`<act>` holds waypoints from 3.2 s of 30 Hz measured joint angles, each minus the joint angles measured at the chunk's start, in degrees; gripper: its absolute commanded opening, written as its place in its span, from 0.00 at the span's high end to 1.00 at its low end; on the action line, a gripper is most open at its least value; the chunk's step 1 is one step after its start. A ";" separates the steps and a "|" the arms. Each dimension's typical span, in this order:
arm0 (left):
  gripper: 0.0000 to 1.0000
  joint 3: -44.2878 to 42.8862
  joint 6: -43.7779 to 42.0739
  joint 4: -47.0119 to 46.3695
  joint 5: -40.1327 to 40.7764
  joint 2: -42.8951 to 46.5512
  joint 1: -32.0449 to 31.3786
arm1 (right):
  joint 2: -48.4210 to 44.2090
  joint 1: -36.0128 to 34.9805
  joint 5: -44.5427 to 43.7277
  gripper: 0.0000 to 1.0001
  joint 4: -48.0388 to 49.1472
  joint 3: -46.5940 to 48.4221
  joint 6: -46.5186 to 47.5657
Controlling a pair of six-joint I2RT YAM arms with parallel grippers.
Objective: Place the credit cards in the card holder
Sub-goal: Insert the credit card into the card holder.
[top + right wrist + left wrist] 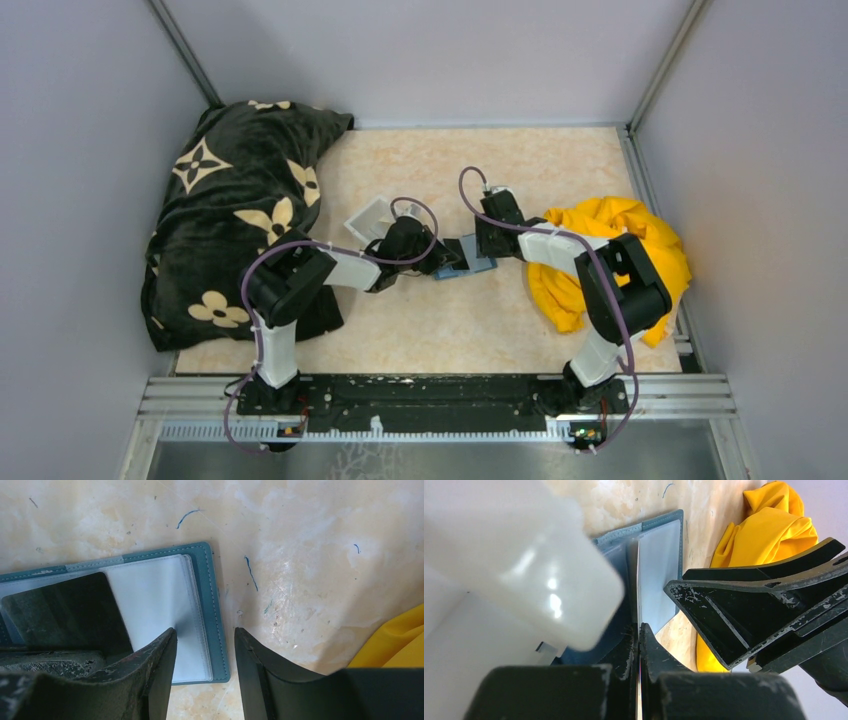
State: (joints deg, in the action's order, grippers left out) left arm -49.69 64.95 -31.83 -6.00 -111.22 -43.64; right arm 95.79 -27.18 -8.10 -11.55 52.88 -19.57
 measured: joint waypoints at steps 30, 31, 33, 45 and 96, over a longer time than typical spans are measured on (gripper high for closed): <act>1.00 -1.20 -3.48 2.67 -1.09 0.00 0.79 | -0.07 0.26 0.61 0.53 1.36 -0.72 -0.13; 1.00 -1.14 -3.48 2.58 -1.09 0.00 0.79 | -0.07 0.26 0.63 0.53 1.36 -0.72 -0.13; 1.00 -1.11 -3.48 2.45 -1.09 0.00 0.79 | -0.07 0.26 0.63 0.53 1.36 -0.72 -0.13; 1.00 -1.11 -3.45 2.54 -1.07 0.00 0.94 | -0.07 0.31 0.68 0.53 1.36 -0.72 -0.13; 1.00 3.85 2.08 -5.29 1.77 0.31 -0.15 | -0.04 0.42 0.81 0.53 2.49 -1.14 -0.15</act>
State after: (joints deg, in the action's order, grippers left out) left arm -45.84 67.02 -37.12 -4.23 -110.91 -43.79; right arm 95.74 -26.76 -7.29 -9.06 51.75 -19.73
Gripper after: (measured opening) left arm 0.008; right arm 0.469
